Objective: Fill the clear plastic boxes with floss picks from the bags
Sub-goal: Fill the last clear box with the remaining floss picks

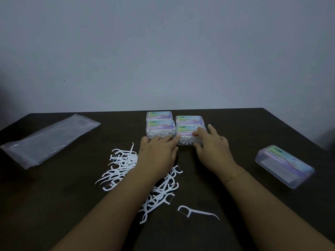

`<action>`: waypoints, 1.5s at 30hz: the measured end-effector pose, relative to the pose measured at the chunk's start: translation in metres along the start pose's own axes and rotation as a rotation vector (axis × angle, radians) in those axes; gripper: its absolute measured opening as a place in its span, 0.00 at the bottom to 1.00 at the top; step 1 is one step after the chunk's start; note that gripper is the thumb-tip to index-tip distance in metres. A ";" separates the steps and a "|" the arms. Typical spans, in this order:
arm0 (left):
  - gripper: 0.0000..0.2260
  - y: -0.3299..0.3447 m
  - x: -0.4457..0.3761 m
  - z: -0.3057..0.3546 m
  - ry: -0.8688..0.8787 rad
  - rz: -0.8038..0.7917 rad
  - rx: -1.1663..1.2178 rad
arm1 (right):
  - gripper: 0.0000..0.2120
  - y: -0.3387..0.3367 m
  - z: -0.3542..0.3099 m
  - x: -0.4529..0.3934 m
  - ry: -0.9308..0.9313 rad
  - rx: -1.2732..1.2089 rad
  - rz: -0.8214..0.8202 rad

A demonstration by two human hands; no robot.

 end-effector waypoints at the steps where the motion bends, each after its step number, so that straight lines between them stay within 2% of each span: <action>1: 0.21 0.000 0.000 0.000 -0.004 0.000 -0.007 | 0.20 0.003 0.000 0.000 -0.018 0.025 -0.036; 4: 0.20 -0.001 0.001 0.003 0.002 0.001 -0.015 | 0.26 0.005 0.000 0.001 -0.045 0.120 -0.102; 7: 0.20 -0.003 0.003 0.007 0.007 -0.001 0.000 | 0.30 -0.001 -0.001 0.006 -0.003 0.159 -0.072; 15: 0.19 -0.004 0.014 0.022 0.054 -0.071 0.014 | 0.38 -0.023 0.012 0.042 0.341 0.353 -0.029; 19: 0.18 -0.009 0.028 0.021 0.073 -0.039 0.077 | 0.39 -0.030 0.030 0.059 0.520 0.351 -0.039; 22: 0.17 -0.013 0.037 0.021 0.094 0.016 0.144 | 0.37 -0.030 0.036 0.065 0.571 0.318 -0.099; 25: 0.14 -0.015 0.044 0.019 0.120 0.107 0.231 | 0.34 -0.030 0.027 0.067 0.499 0.314 -0.045; 29: 0.12 -0.017 0.047 0.016 0.112 0.195 0.297 | 0.31 -0.029 0.004 0.069 0.286 0.230 0.101; 33: 0.13 -0.019 0.047 0.013 0.062 0.160 0.281 | 0.27 -0.027 0.010 0.071 0.307 0.235 0.061; 36: 0.13 -0.020 0.047 0.010 0.041 0.160 0.307 | 0.23 -0.024 0.009 0.071 0.207 0.108 0.043; 45: 0.17 -0.016 0.044 0.010 0.003 0.115 0.279 | 0.19 -0.026 -0.006 0.068 -0.055 0.173 0.251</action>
Point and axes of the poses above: each hand's wrist, its own x-axis away from the middle knuckle, its own y-axis out of the palm, z = x × y, the point moved 3 cm from there along -x, towards the middle knuckle, and after that the axes turned 13 degrees about x, right-handed, at the moved point
